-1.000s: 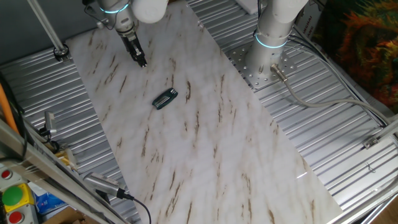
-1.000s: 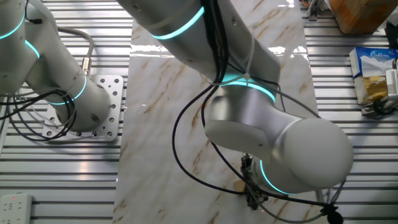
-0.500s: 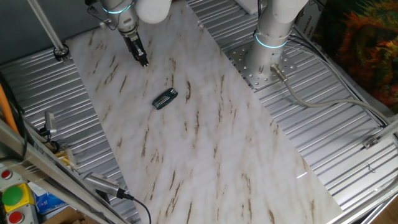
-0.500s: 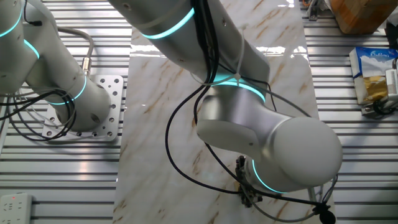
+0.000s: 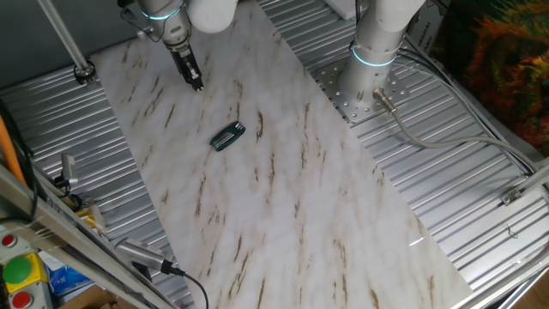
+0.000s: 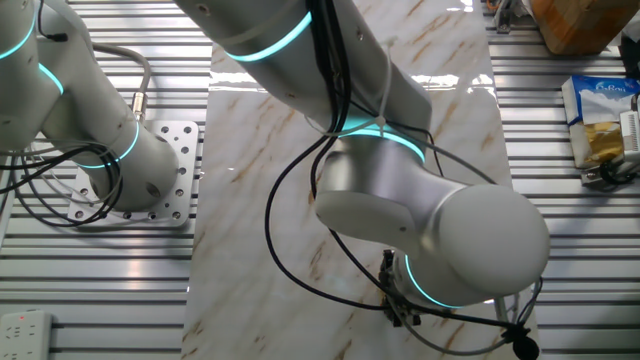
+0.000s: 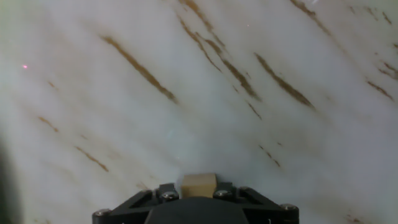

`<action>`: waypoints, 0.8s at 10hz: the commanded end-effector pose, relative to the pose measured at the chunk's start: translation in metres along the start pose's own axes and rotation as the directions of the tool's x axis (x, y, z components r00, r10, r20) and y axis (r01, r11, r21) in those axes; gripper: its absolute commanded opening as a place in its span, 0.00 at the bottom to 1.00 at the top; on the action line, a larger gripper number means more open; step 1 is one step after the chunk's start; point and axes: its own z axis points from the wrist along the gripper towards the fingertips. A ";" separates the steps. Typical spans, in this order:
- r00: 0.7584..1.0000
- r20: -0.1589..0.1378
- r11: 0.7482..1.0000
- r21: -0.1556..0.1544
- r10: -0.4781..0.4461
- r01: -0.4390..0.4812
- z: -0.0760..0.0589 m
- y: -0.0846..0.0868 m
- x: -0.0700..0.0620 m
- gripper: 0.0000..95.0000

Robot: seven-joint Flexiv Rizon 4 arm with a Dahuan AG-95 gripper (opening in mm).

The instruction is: Pick up the small block on the left and move it to the right

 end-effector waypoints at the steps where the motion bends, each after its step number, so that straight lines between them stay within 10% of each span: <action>1: 1.000 -0.001 1.000 -0.002 0.002 -0.002 0.001 0.000 -0.001 0.00; 8: 1.000 0.002 1.000 0.001 0.006 -0.006 -0.002 0.000 -0.001 0.00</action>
